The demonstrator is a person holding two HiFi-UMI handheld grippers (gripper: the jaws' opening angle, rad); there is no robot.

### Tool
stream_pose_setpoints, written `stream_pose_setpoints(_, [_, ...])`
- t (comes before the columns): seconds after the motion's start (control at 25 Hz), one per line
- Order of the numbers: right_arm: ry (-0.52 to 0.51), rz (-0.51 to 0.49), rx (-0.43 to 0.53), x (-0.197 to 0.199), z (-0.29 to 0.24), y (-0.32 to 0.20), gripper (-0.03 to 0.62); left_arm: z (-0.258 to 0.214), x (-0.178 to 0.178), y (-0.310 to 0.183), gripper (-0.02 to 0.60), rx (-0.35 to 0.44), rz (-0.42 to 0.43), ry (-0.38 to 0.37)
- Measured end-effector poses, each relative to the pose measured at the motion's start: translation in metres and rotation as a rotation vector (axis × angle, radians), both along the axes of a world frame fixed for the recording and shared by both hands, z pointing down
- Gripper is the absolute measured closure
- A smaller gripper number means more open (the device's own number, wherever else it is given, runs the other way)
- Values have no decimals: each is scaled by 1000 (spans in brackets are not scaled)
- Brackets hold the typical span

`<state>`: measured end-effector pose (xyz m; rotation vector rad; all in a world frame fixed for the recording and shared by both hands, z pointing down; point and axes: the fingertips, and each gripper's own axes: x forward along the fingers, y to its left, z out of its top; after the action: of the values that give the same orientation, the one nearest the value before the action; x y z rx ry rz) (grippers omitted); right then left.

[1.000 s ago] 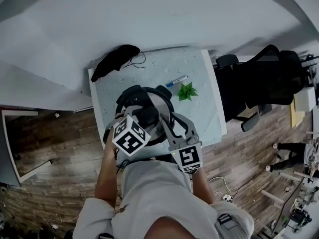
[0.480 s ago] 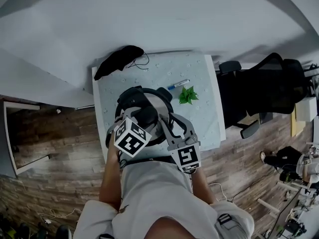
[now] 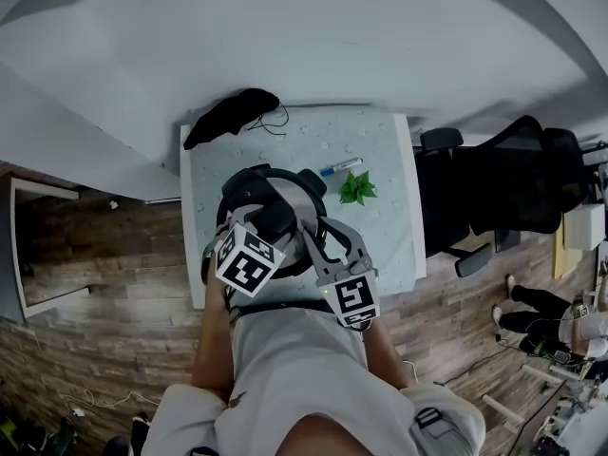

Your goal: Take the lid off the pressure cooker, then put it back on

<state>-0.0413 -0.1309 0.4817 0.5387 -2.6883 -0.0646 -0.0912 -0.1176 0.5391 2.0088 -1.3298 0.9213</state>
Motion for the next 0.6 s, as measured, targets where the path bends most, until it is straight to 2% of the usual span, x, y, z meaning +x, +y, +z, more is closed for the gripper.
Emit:
stream_pose_setpoints(0.4, [8,-19,-5,6,5,3,487,-1,-2,0,301,35,-57,-3])
stream_pose_setpoints(0.6, [2,-7,5,6,2,5,487,-13,-1,-4,279,126,-56,-6])
